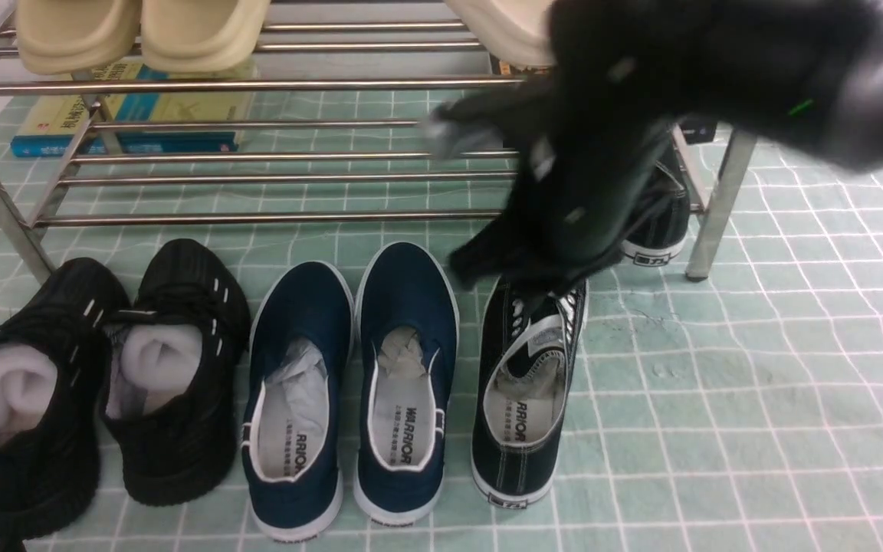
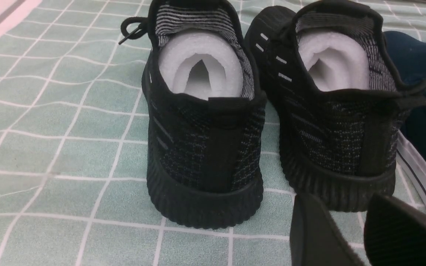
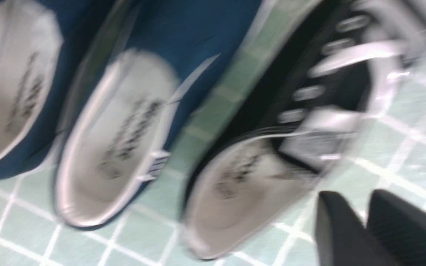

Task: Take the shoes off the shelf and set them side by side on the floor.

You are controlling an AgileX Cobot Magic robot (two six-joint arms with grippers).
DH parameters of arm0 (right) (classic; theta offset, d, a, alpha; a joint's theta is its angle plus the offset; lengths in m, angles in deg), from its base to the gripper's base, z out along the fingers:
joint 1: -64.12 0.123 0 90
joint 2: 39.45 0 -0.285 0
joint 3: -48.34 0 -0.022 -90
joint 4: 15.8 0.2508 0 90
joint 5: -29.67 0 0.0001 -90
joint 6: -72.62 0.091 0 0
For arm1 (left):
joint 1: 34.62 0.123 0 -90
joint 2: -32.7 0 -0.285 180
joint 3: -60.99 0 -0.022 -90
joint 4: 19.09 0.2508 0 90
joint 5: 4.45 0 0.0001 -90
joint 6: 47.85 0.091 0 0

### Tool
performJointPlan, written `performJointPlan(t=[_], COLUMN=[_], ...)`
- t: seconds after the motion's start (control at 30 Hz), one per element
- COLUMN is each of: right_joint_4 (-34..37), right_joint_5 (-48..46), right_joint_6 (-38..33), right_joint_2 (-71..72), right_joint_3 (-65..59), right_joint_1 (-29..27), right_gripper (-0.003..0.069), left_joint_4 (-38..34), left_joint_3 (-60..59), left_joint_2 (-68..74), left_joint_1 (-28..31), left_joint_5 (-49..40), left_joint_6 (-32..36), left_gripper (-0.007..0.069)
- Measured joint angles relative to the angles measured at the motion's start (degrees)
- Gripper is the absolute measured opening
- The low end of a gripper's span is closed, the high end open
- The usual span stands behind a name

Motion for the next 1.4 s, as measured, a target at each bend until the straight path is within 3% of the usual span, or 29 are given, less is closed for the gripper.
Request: performJointPlan(t=[0.1, 0.23, 0.37, 0.57, 0.67, 0.77, 1.2, 1.33, 1.4], right_joint_4=[-0.42, -2.69, -7.98, -19.08, -21.93, -22.65, -25.81, -27.76, -27.34], right_joint_5=[-0.57, -0.58, 1.92, 10.51, 13.78, 15.88, 19.26, 19.35, 18.27], right_joint_6=[-0.74, -1.09, -1.13, -1.13, -1.13, -1.07, 2.47, 4.19, 4.32], right_joint_2=[0.95, 0.01, -1.38, -3.26, -4.49, -5.82, -13.01, -15.0, -15.15], right_joint_3=[0.04, 0.04, 0.04, 0.04, 0.04, 0.04, 0.04, 0.04, 0.06], right_joint_1=[-3.61, -5.82, -6.93, -7.88, -7.97, -7.97, -7.97, -7.97, -8.1], right_gripper=[0.0, 0.0006, 0.0118, 0.0388, 0.0459, 0.0478, 0.0424, 0.0333, 0.0211], left_joint_4=[0.0, 0.0, 0.0, 0.0, 0.0, 0.0, 0.0, 0.0, 0.0], left_joint_3=[0.0, 0.0, 0.0, 0.0, 0.0, 0.0, 0.0, 0.0, 0.0], left_joint_2=[0.0, 0.0, 0.0, 0.0, 0.0, 0.0, 0.0, 0.0, 0.0], left_joint_1=[0.0, 0.0, 0.0, 0.0, 0.0, 0.0, 0.0, 0.0, 0.0], left_joint_5=[0.0, 0.0, 0.0, 0.0, 0.0, 0.0, -0.02, -0.02, -0.02], left_joint_6=[0.0, 0.0, 0.0, 0.0, 0.0, 0.0, 0.0, 0.0, 0.0], left_gripper=[0.0239, 0.0239, 0.0239, 0.0239, 0.0239, 0.0239, 0.0239, 0.0239, 0.0239])
